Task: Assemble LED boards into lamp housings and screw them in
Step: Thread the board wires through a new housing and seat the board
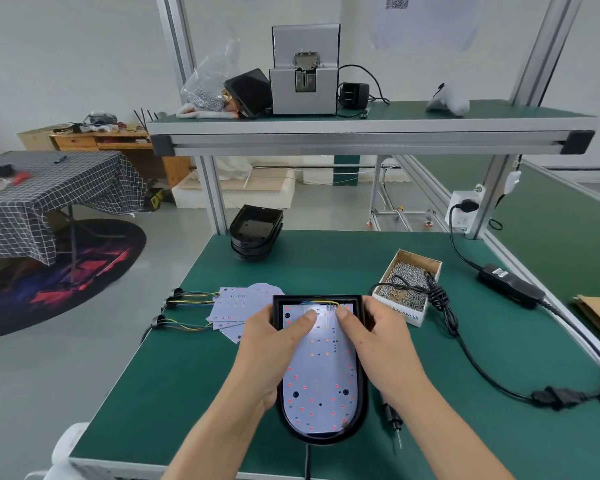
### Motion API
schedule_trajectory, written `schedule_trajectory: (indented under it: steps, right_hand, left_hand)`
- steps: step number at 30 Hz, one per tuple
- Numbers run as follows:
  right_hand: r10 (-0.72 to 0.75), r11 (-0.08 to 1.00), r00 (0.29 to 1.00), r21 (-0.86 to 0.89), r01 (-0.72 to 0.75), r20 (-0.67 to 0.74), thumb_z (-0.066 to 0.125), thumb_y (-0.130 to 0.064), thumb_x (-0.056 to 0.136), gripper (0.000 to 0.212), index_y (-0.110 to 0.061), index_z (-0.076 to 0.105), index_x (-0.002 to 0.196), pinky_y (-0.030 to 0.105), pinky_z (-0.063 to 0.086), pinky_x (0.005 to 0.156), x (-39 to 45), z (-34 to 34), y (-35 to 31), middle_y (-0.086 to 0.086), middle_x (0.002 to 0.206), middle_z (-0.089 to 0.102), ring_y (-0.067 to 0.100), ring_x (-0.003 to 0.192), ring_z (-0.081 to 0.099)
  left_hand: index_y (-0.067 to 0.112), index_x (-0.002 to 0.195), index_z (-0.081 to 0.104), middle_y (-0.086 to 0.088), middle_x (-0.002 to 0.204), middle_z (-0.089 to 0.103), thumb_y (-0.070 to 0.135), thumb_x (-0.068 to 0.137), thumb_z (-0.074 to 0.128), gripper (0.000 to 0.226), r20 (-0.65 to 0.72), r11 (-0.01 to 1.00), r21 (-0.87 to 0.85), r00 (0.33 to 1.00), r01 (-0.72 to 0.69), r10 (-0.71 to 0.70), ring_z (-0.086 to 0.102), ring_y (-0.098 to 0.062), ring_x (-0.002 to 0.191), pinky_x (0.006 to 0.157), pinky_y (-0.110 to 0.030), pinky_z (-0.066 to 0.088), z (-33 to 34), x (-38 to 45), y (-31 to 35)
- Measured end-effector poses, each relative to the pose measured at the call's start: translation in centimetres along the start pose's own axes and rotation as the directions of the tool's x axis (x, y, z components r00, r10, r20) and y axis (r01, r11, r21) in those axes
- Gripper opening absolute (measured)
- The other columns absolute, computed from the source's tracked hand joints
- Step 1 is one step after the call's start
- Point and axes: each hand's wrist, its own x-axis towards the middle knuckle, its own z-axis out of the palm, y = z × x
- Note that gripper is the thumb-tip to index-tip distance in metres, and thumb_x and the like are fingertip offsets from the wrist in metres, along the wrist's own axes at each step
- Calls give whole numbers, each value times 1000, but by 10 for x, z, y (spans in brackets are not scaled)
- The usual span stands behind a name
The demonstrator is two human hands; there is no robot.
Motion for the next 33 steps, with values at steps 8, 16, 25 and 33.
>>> schedule_trajectory:
  steps: [8, 16, 25, 33]
  right_hand:
    - [149, 984, 988, 104, -145, -37, 74, -20, 96, 5, -23, 76, 94, 53, 59, 89, -9, 10, 4, 0, 93, 79, 29, 93, 74]
    - [170, 971, 985, 174, -162, -32, 70, -20, 99, 10, -27, 77, 95, 53, 60, 88, -7, 10, -6, 7, 99, 79, 37, 97, 73]
    - [374, 795, 916, 459, -397, 144, 66, -23, 98, 22, -3, 72, 106, 37, 61, 63, -2, -9, -24, 19, 105, 78, 31, 83, 78]
    - [376, 785, 888, 419, -456, 263, 83, -34, 75, 23, -15, 82, 89, 37, 60, 63, -9, -18, -39, 20, 104, 78, 31, 79, 77]
  left_hand:
    - [14, 94, 78, -11, 97, 80, 14, 92, 78, 2, -48, 998, -64, 999, -16, 13, 79, -30, 88, 70, -37, 63, 1, -3, -6]
    - [23, 100, 78, -5, 105, 80, 29, 95, 74, 9, 54, 996, 39, 995, -82, 79, 76, -27, 101, 83, -37, 60, -6, -1, 0]
    - [10, 130, 67, -20, 132, 68, 37, 108, 48, 40, 251, 980, -182, 967, 83, -35, 63, -40, 124, 113, -55, 44, -4, 4, -1]
    - [5, 110, 68, -33, 108, 65, 18, 108, 55, 18, 154, 971, 53, 963, -231, 221, 61, -24, 90, 83, -46, 50, 6, 4, -5]
